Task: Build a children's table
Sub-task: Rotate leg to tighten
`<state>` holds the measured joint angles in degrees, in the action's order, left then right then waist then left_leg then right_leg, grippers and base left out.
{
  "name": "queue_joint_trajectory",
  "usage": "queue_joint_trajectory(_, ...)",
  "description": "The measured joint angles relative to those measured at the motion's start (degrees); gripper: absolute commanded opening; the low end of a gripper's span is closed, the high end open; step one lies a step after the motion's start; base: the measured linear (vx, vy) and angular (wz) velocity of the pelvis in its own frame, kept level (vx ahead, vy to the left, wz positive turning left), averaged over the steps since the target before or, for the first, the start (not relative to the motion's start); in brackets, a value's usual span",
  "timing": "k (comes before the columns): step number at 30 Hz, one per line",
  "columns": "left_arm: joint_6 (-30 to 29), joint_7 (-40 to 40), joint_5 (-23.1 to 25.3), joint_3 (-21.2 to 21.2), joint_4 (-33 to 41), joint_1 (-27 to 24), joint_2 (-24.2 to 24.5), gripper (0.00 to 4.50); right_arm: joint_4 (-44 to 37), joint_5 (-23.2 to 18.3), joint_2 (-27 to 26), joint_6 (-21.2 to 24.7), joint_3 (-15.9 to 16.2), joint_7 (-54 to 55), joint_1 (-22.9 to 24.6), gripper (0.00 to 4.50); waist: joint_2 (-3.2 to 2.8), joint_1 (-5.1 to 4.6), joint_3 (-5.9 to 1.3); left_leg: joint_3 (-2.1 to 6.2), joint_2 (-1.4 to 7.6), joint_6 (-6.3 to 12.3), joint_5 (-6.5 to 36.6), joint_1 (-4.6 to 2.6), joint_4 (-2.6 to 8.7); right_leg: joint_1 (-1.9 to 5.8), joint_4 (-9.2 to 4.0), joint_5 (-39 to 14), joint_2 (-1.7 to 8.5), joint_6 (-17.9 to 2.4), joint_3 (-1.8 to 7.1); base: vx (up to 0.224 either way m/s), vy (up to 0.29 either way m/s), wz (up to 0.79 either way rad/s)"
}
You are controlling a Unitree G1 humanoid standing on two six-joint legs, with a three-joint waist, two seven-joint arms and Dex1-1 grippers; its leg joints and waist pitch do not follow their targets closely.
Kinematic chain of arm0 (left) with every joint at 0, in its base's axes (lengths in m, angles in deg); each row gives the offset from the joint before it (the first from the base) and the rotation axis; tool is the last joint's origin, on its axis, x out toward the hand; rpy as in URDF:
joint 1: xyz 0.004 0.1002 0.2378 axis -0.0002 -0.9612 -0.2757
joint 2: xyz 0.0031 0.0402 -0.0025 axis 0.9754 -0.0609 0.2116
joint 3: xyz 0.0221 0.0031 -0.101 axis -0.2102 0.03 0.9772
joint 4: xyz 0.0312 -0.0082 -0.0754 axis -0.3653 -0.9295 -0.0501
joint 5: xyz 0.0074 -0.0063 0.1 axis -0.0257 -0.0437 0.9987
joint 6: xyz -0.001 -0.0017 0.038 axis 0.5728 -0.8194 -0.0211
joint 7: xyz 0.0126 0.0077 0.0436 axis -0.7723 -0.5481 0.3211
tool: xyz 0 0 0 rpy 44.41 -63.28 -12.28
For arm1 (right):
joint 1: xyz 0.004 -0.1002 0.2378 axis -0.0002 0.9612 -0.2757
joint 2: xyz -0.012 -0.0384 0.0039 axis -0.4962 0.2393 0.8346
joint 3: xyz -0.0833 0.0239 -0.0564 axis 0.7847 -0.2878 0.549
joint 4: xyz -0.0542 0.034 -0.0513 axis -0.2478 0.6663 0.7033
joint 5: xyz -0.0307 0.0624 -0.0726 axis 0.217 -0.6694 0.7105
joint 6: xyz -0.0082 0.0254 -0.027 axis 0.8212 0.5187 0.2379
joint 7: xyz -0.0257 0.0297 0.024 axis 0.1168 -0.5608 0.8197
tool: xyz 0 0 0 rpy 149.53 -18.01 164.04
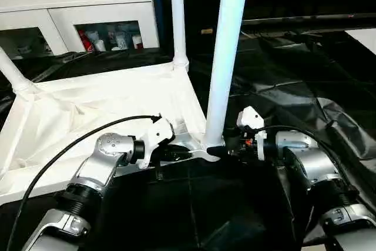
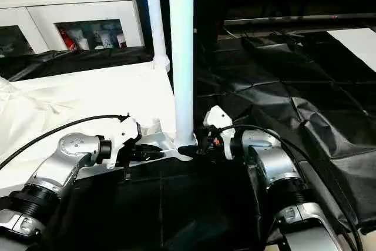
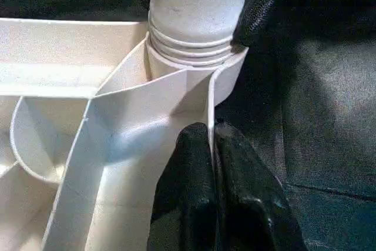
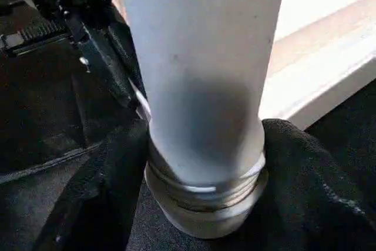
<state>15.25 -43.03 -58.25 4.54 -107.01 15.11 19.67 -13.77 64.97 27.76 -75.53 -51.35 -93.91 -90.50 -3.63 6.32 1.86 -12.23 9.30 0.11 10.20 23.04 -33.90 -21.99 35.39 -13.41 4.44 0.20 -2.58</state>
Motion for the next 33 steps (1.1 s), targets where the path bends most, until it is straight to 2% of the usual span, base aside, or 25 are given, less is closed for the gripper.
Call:
queue_joint_trajectory(6,-1.45,13.47,3.67,0.58,-6.65,5.02,-6.07,0.0,6.23,1.1,-6.53,0.04,-3.79,19.97,-2.62,2.72,0.35,-1.12,0.09,0.0,-0.09,-0.28,0.16,-0.19,-0.19,0.14,0.15,0.2,0.09,-0.29,0.12,0.0,0.0,0.0)
queue_joint_trajectory(8,-2.72,19.21,4.74,0.85,-9.77,7.51,-8.9,0.0,7.74,1.09,-9.62,1.44,-6.17,28.59,-3.64,2.72,0.41,-1.14,0.1,-0.01,-0.1,-0.28,0.16,-0.2,-0.19,0.19,0.06,0.31,0.1,-0.37,0.12,0.0,0.0,0.0)
queue_joint_trajectory(11,-3.64,25.14,5.67,0.94,-12.6,9.52,-12.69,0.0,8.48,1.14,-12.35,2.3,-8.01,37.18,-4.35,2.72,0.39,-1.08,0.04,-0.02,-0.15,-0.27,0.16,-0.25,-0.18,0.39,-0.19,0.4,0.15,-0.38,0.12,0.0,0.0,0.0)
queue_joint_trajectory(14,-3.67,28.38,6.09,1.24,-15.04,11.12,-14.7,0.0,9.88,2.07,-14.74,1.33,-8.67,42.21,-5.22,2.72,0.37,-1.01,0.02,-0.02,-0.31,-0.26,0.16,-0.27,-0.13,0.43,-0.25,0.41,0.33,-0.36,0.08,0.0,0.0,0.0)
queue_joint_trajectory(17,-3.2,28.28,6.2,1.24,-15.16,11.15,-14.77,0.0,10.17,2.71,-14.78,-0.48,-8.56,42.05,-5.02,2.72,0.35,-0.95,0.01,-0.05,-0.38,-0.25,0.16,-0.25,-0.05,0.43,-0.31,0.41,0.42,-0.35,0.05,0.0,0.0,0.0)
queue_joint_trajectory(18,-2.8,28.05,6.31,1.2,-15.18,11.1,-14.68,0.0,10.17,2.84,-14.74,-0.78,-8.57,41.77,-4.96,3.28,0.35,-0.94,0.01,-0.05,-0.38,-0.24,0.15,-0.22,-0.05,0.41,-0.31,0.41,0.43,-0.34,0.03,0.0,0.0,0.0)
queue_joint_trajectory(22,-1.3,26.26,6.36,1.18,-15.05,10.77,-13.63,0.0,10.14,2.49,-13.48,-1.77,-8.47,37.82,-4.6,3.51,0.39,-0.96,0.04,-0.05,-0.38,-0.22,0.14,-0.11,0.04,0.25,-0.3,0.47,0.43,-0.17,0.0,0.0,0.0,0.0)
queue_joint_trajectory(27,0.35,21.61,5.92,1.19,-13.26,9.22,-10.82,0.0,9.82,2.09,-8.6,-2.63,-6.52,26.47,-4.13,3.91,0.42,-0.92,0.06,-0.05,-0.32,-0.21,0.13,-0.1,0.17,0.14,-0.22,0.44,0.42,-0.06,-0.09,0.0,0.0,0.0)
queue_joint_trajectory(33,2.32,9.27,3.34,0.64,-8.84,5.92,-5.31,0.0,6.06,1.24,-1.36,-2.43,-4.01,10.73,-3.3,3.91,0.53,-0.6,0.13,-0.05,-0.28,-0.17,0.11,-0.01,0.14,0.07,-0.19,0.42,0.4,-0.03,-0.12,0.0,0.0,0.0)
